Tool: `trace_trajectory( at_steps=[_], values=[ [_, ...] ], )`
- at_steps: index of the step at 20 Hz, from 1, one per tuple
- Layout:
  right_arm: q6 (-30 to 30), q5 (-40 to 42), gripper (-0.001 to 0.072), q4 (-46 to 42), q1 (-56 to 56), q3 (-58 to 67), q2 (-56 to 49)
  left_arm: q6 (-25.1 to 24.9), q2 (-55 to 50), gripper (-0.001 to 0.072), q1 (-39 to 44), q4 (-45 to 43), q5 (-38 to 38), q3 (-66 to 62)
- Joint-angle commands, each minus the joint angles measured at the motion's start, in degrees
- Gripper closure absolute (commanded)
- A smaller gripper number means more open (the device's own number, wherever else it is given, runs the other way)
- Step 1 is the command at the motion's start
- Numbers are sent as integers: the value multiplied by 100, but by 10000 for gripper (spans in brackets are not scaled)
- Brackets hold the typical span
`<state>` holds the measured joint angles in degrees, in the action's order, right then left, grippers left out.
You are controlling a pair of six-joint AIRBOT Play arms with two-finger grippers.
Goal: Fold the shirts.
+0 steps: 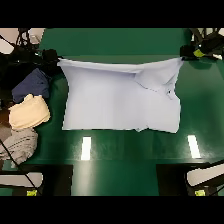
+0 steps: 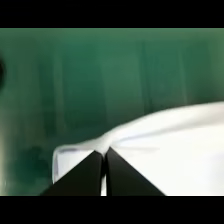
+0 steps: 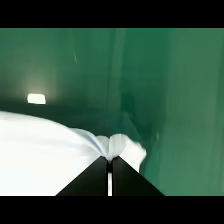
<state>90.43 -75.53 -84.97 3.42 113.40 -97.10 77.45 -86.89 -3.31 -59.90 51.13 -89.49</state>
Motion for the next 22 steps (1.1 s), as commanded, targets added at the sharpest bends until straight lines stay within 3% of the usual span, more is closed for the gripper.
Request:
trace_trajectory(
  at_steps=[1,4,9,16,22],
  values=[
    [-2,1353,700,114,-31,0,-323,-144,-286,686,0,50,-1051,15],
    [-7,1460,702,-153,-103,-2,-514,-326,-494,686,0,52,-1036,15],
    [-208,909,702,-529,-295,-345,-616,-1019,-870,686,-2,-20,142,20],
    [-197,1193,701,-719,-295,-2494,295,-1045,-868,686,-2,-442,616,774],
    [-37,1196,690,-638,-293,-3276,503,-977,-863,671,-2,-426,894,986]
  ],
)
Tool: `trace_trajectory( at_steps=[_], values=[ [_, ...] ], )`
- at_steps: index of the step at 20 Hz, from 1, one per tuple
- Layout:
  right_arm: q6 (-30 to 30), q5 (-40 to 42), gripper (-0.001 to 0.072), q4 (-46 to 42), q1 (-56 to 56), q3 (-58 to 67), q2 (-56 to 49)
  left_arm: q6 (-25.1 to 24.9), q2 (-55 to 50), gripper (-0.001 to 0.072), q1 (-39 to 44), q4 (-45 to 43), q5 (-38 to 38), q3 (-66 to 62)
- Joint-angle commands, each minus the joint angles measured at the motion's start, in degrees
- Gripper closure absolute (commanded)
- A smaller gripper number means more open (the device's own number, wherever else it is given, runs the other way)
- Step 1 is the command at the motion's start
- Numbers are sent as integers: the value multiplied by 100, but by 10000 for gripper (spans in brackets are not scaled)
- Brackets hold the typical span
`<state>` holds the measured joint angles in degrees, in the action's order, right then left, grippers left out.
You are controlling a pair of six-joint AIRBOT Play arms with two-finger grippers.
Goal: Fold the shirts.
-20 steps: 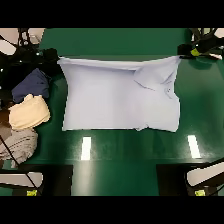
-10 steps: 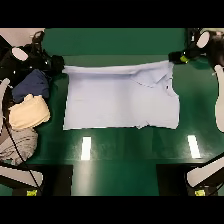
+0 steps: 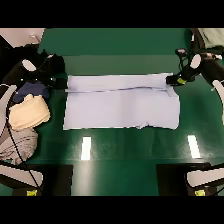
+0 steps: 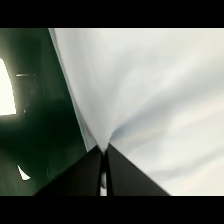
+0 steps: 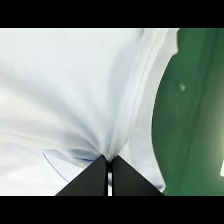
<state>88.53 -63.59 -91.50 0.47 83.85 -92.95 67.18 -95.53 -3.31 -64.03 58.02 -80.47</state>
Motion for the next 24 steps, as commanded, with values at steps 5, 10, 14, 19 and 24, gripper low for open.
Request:
trace_trajectory(
  at_steps=[5,10,14,19,24],
  values=[
    [66,-874,365,658,334,105,184,621,44,87,-149,-55,1040,-68],
    [-903,-1869,399,2870,1360,-629,1158,581,839,87,-920,98,2006,527],
    [-1067,-1718,399,3257,1843,-1777,1906,282,1976,87,-1137,476,1692,2411],
    [-1178,-1550,399,3351,1941,-2531,2332,162,2459,88,-1137,625,1108,4015],
    [-1189,-1565,399,3351,1941,-2610,2557,13,2459,88,-1115,1058,691,4393]
  ],
)
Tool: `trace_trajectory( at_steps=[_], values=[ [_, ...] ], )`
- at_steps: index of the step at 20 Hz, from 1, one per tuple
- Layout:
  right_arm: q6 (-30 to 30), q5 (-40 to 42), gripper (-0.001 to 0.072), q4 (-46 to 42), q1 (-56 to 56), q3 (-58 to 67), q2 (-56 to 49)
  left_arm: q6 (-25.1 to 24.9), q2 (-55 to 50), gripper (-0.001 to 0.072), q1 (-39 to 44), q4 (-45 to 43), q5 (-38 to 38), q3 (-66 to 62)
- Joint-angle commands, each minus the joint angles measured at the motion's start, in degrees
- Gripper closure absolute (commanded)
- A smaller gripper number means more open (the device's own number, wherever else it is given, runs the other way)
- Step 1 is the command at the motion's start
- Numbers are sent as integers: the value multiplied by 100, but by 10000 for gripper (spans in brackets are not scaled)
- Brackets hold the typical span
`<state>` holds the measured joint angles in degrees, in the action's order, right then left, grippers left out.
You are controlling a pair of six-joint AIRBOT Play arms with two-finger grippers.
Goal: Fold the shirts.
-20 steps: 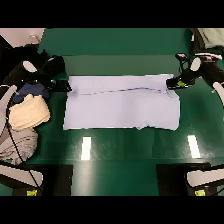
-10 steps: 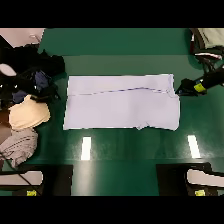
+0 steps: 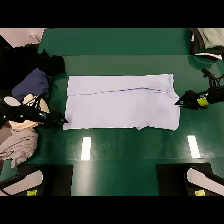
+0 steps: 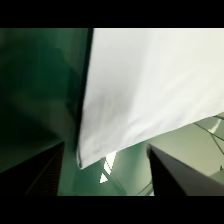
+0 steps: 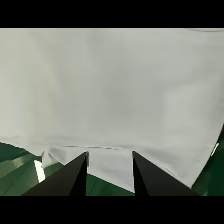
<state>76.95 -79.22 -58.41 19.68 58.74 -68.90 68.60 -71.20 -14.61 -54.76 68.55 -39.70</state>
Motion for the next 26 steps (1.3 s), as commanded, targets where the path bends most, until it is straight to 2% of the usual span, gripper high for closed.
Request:
trace_trajectory(
  at_steps=[1,2,3,4,6,7,11,12,13,14,18,21,23,25,26],
  values=[
    [-31,0,399,39,20,-98,216,-153,26,89,61,236,-358,330],
    [-31,-2,399,24,20,-98,280,-151,24,135,170,249,-367,334],
    [-33,0,399,-17,20,-98,341,-164,24,322,306,240,-369,334],
    [-33,-4,399,-57,35,-98,389,-177,24,457,426,227,-398,334],
    [-31,-146,399,-227,120,-101,455,-170,26,626,590,229,-444,328],
    [-28,-275,399,-315,192,-101,452,-170,28,686,599,243,-428,323],
    [-28,-498,396,-466,898,-647,468,-155,33,687,599,9,-24,-120],
    [-31,-496,367,-457,1104,-940,466,-155,33,687,599,9,50,-273],
    [-31,-468,275,-402,1255,-1285,463,-153,33,687,599,13,83,-396],
    [-42,-365,258,-306,1340,-1626,463,-153,33,687,599,17,92,-492],
    [-232,249,262,205,1215,-2590,466,-153,31,687,599,57,92,-588],
    [-245,695,269,343,918,-2771,466,-153,31,687,599,57,109,-588],
    [-245,772,404,337,748,-2767,466,-153,31,686,599,57,105,-588],
    [-247,848,431,326,647,-2767,470,-153,31,687,599,57,105,-588],
    [-249,868,598,328,651,-2767,470,-153,31,687,599,57,107,-588]
  ],
)
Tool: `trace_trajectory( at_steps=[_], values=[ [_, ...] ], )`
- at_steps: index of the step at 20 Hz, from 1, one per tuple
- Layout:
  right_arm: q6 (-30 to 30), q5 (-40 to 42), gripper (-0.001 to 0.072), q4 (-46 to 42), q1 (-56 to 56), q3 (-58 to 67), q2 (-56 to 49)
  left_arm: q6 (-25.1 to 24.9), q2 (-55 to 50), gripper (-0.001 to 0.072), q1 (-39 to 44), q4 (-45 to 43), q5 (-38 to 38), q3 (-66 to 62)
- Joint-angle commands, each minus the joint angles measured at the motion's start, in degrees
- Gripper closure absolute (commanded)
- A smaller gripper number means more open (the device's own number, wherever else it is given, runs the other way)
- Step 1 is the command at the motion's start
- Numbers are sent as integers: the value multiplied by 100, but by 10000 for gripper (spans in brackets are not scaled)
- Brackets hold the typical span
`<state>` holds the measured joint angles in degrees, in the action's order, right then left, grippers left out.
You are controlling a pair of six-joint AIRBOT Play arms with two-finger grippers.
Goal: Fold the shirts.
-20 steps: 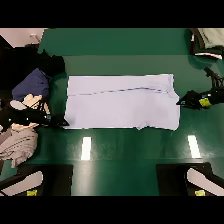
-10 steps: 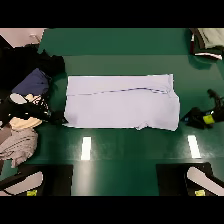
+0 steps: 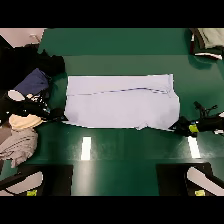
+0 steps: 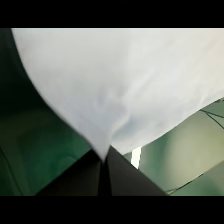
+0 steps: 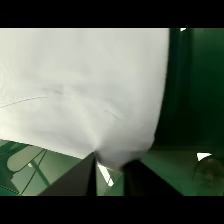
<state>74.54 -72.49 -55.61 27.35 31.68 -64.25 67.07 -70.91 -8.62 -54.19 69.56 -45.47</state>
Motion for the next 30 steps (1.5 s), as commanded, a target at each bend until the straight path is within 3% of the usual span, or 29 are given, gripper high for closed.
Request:
trace_trajectory(
  at_steps=[1,2,6,9,13,16,21,26,30],
  values=[
    [-9,188,655,44,-116,-61,4,0,2,687,0,-2,11,-11],
    [-9,160,693,11,-111,-59,4,0,4,687,0,-4,24,-11],
    [22,-402,698,-492,-105,-28,442,61,334,688,0,-444,352,-13],
    [516,-1360,698,-1462,-105,457,1368,186,1093,688,0,-726,922,-11],
    [817,-1768,699,-1600,-120,1266,2382,350,2039,688,0,-339,1572,-11],
    [857,-1663,699,-1287,-122,1681,2520,345,2103,687,0,407,1412,-24],
    [835,-1058,699,-1043,-588,2341,1519,422,1893,687,0,352,39,-44],
    [866,-243,699,-1051,-1276,3211,157,509,868,687,0,350,-798,-494],
    [949,-177,698,-1029,-1320,3899,-863,647,-179,687,0,378,-1121,-1231]
  ],
)
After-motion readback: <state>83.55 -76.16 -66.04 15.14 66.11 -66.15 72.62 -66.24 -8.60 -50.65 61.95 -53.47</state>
